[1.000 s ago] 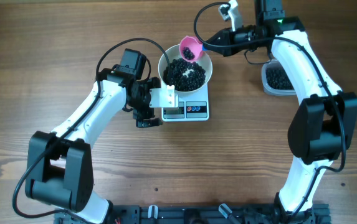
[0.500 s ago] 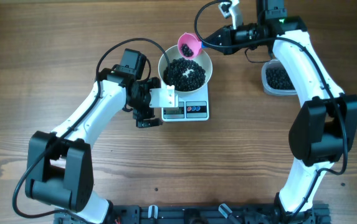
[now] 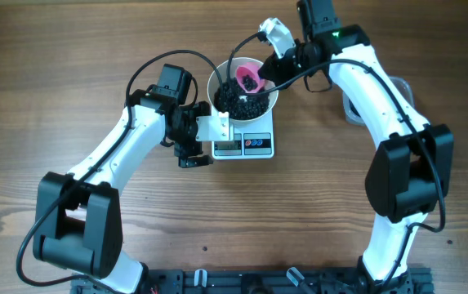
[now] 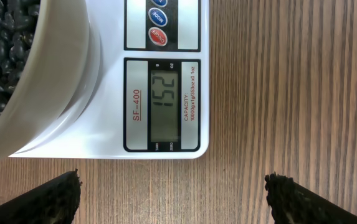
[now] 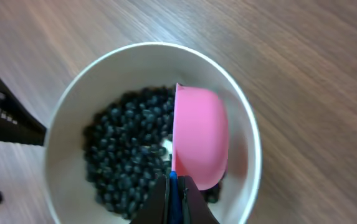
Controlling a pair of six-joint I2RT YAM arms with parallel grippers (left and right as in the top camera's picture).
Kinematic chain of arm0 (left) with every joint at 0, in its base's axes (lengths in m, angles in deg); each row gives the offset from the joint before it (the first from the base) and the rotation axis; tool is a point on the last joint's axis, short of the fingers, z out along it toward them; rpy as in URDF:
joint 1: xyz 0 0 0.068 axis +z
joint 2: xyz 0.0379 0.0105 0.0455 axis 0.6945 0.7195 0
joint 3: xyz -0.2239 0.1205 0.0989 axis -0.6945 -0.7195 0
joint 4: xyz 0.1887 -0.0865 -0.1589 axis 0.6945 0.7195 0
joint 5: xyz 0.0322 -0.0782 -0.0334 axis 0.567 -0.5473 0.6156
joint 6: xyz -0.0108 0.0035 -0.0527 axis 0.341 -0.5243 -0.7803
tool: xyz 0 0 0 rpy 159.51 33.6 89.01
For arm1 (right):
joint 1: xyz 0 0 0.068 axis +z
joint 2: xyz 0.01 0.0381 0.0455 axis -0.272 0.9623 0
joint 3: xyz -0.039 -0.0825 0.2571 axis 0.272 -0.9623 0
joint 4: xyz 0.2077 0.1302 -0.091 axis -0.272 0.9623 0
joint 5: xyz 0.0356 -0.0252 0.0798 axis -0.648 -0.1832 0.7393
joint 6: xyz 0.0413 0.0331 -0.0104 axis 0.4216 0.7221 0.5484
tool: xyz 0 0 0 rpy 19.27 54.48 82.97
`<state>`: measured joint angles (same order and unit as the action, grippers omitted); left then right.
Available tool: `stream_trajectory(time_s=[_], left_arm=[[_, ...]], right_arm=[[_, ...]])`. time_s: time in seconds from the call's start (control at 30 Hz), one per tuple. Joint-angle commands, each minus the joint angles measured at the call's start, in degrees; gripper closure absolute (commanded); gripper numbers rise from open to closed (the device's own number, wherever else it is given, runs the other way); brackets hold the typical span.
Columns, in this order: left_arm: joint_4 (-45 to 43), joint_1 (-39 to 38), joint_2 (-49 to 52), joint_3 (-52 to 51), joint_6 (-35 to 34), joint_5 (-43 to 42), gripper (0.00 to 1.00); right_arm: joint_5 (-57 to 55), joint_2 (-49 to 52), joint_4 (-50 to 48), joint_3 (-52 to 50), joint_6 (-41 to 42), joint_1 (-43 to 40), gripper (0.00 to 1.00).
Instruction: Scoop item into bowl and weigh 150g on scale
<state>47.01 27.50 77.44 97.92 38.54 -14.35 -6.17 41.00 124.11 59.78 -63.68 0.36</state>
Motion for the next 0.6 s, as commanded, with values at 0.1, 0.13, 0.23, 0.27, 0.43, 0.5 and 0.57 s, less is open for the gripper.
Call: stream_trajectory(time_s=[0.1,0.13,0.23,0.27,0.43,0.5,0.57], left_arm=[[0.0,0.2,0.6,-0.5,1.1,-1.1,0.0],[0.0,0.2,0.6,-0.5,1.1,-1.1,0.0],[0.0,0.2,0.6,-0.5,1.1,-1.1,0.0],[0.0,0.2,0.6,-0.5,1.1,-1.1,0.0],[0.0,0.2,0.6,-0.5,1.1,-1.1,0.0],[0.0,0.2,0.6,-0.5,1.1,-1.1,0.0],[0.0,0.2,0.6,-0.5,1.1,-1.1,0.0]], right_arm=[[-1.4,1.4,-1.2,-0.2,-2.9,0.9,0.96],[-1.4,1.6,-1.1,-0.2,-2.9,1.3,0.95],[-1.4,1.8,-1.0,-0.2,-3.0,2.9,0.96],[-1.5,1.8,-0.5,-0.2,-3.0,3.5,0.96],[-1.5,2.7,0.9,-0.2,-3.0,4.3,0.96],[-2.9,3.2,1.0,-0.2,-3.0,4.3,0.96],[-4.3,3.3,1.4,-0.2,-3.0,4.3,0.96]])
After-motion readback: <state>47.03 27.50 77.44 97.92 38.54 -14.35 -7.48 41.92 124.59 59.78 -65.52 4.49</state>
